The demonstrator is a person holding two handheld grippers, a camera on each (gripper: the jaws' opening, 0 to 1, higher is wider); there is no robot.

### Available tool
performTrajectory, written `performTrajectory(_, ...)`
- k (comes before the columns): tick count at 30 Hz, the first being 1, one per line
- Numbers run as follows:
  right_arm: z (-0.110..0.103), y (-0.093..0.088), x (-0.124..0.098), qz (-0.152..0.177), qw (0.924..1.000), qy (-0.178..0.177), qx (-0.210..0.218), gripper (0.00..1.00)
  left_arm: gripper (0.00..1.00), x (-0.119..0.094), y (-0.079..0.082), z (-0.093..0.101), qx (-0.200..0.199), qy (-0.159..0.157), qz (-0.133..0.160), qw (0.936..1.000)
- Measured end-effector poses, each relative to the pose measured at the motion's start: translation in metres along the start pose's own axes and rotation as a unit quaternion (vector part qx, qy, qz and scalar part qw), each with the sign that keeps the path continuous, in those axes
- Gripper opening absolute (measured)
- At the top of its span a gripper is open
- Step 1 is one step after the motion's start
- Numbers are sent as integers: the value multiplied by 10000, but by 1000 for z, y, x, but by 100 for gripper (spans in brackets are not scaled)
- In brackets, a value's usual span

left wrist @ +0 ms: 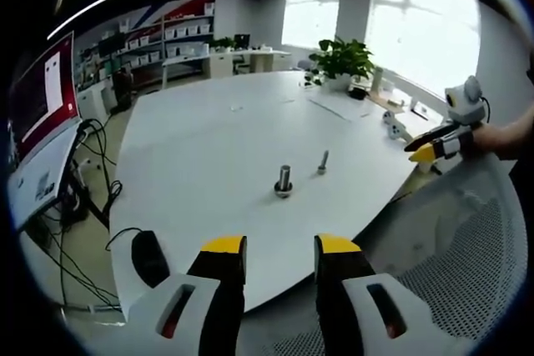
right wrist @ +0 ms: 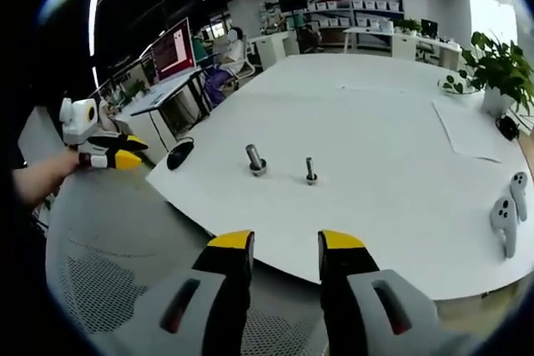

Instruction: Place the washer onto the threaded stud by aligning its center hole with the stud, sliding it down to the base, and recovering from edge contact or off-axis alignment until the washer reaches the visible bottom stop.

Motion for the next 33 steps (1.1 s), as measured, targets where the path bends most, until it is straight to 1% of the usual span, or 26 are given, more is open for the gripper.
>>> performTrajectory(8, 1, 1, 0, 71, 10000, 33, 33, 33, 30, 0, 0, 0, -3, -12, 16, 10000)
performTrajectory(10, 1, 0, 0, 31, 10000, 17, 37, 33, 30, 0, 0, 1, -6, -13, 8, 10000)
performTrajectory(13, 1, 1, -1, 71, 10000, 16, 47, 33, 30, 0, 0, 1, 14, -4, -28, 10000)
performTrajectory(33, -1, 2, 0, 82, 9999, 85, -15, 33, 30, 0, 0, -1, -10, 61, -2, 10000)
Point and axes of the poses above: the point that each gripper's makers call its tool centre point, and the gripper's own axes: x roughly forward along the fingers, z roughly to its right, y roughly out of its top, the point moved 10 cm from there along -x, roughly backward along the fingers, and after that the axes turned 1 degree about -z, right-handed, at the moved point
